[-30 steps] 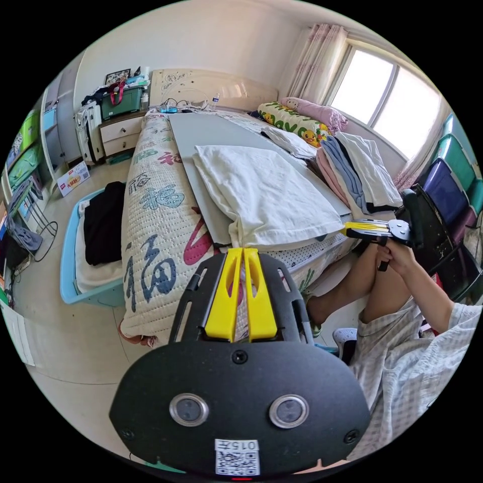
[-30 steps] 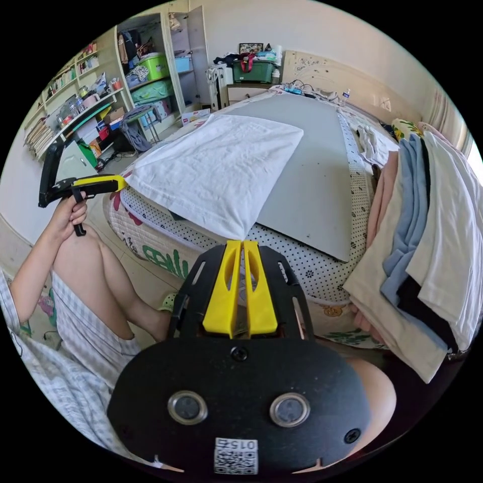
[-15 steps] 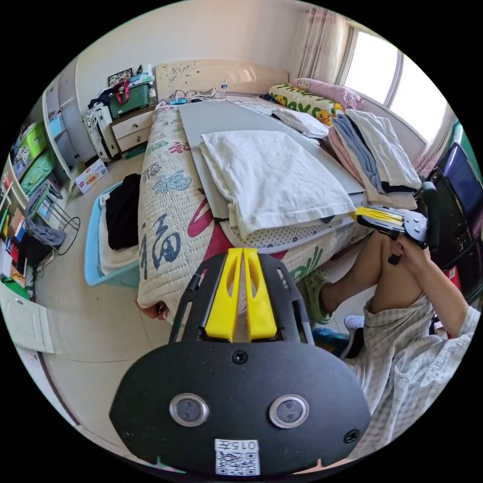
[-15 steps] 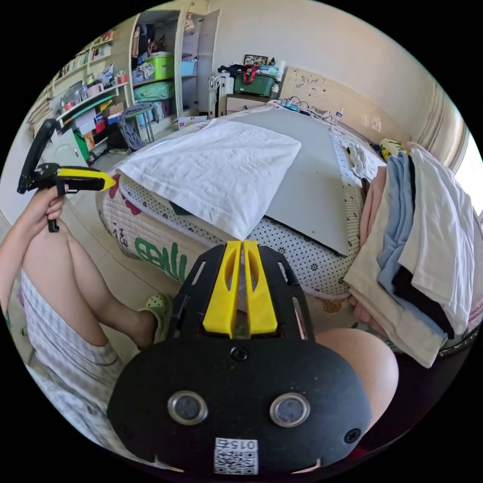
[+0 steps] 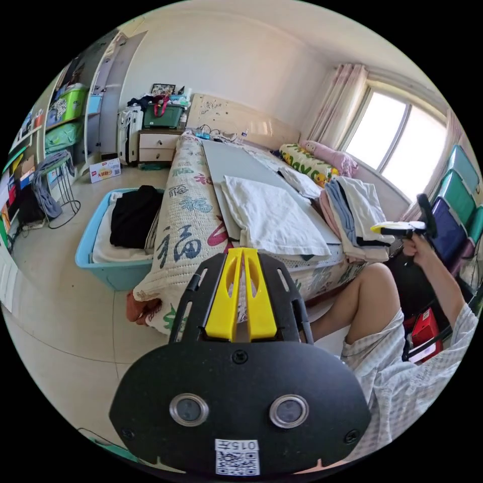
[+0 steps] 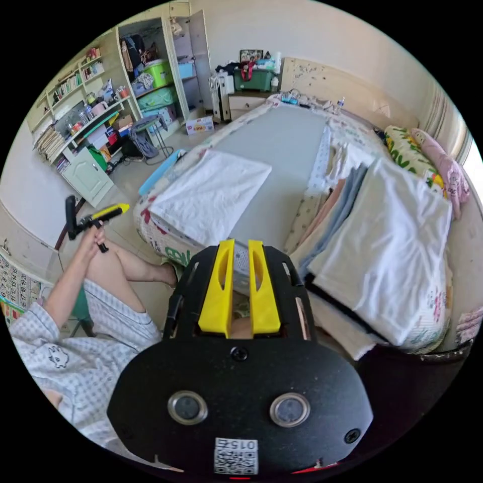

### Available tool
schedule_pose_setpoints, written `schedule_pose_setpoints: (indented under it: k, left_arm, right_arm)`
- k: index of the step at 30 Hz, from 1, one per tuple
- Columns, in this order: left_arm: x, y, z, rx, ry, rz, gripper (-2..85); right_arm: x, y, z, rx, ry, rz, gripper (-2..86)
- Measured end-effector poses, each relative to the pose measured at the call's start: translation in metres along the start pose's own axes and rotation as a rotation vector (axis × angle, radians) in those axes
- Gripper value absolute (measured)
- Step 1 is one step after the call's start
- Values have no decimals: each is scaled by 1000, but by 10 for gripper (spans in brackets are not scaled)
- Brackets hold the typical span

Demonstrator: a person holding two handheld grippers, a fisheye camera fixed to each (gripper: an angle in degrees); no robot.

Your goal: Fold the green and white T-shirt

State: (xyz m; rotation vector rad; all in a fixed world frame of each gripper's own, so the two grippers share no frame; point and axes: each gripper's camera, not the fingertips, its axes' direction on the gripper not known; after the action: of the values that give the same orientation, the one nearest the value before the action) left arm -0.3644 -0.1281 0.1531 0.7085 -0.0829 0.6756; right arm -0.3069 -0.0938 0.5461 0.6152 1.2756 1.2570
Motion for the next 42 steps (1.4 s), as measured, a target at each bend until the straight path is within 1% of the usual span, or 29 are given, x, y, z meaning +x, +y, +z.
schedule_pose_setpoints:
  k: [2, 4, 5, 6, 7, 8, 12, 15, 18, 20, 21, 23, 24, 26, 27, 29, 30, 32, 35, 37, 40, 42]
  left_arm:
    - [-2, 1, 2, 40, 3, 14, -8]
    - [-3, -1, 7, 45, -3, 21, -8]
    - [-4, -4, 9, 50, 0, 23, -8]
    - [-4, -6, 10, 58, 8, 24, -8]
    - [-5, -9, 11, 75, 29, 27, -8]
    - [-6, -12, 13, 87, 45, 25, -8]
    - [-10, -20, 22, 96, 62, 17, -8]
    - [-13, -31, 26, 106, 71, 18, -7]
    - [-19, -44, 27, 121, 88, -4, -3]
    - [-28, -60, 29, 141, 117, -50, 6]
    - [-30, -65, 30, 148, 125, -62, 8]
    - [-38, -93, 33, 170, 146, -91, 16]
    - [-40, -101, 34, 175, 146, -97, 19]
    - [-48, -139, 45, 176, 127, -132, 25]
    - [-50, -149, 50, 167, 119, -139, 26]
    - [-58, -191, 78, 98, 97, -158, 35]
    - [-59, -201, 87, 74, 102, -157, 40]
    - [-60, -240, 126, -33, 126, -134, 52]
    - [-58, -272, 170, -101, 134, -110, 56]
    - [-60, -288, 195, -145, 133, -110, 58]
    - [-64, -316, 227, -239, 106, -108, 59]
    - [-63, -331, 238, -262, 127, -87, 46]
  right_arm:
    - [1, -47, -88, 86, 32, -20, 52]
    - [-10, -80, -145, 139, 67, -67, 58]
    - [-21, -98, -178, 194, 86, -98, 61]
    - [-27, -105, -192, 231, 93, -113, 62]
    - [-40, -117, -215, 307, 113, -138, 60]
    - [-52, -129, -227, 360, 138, -165, 53]
    - [-82, -170, -214, 384, 165, -248, 57]
    - [-88, -198, -168, 401, 168, -263, 64]
    - [-70, -219, -95, 393, 58, -209, 81]
    - [-46, -233, -17, 346, -44, -163, 85]
    - [-40, -235, 4, 335, -52, -152, 87]
    - [-19, -240, 90, 302, -69, -104, 90]
    - [-15, -240, 111, 294, -74, -95, 90]
    - [-8, -243, 195, 250, -145, -65, 88]
    - [-10, -244, 216, 237, -172, -65, 88]
    - [-31, -256, 295, 160, -250, -105, 87]
    - [-39, -260, 313, 142, -255, -118, 87]
    - [-72, -278, 370, 106, -232, -184, 91]
    - [-93, -298, 417, 102, -215, -211, 95]
    - [-94, -306, 437, 108, -240, -203, 92]
    - [-95, -314, 468, 65, -309, -202, 81]
    - [-102, -316, 488, 24, -307, -217, 76]
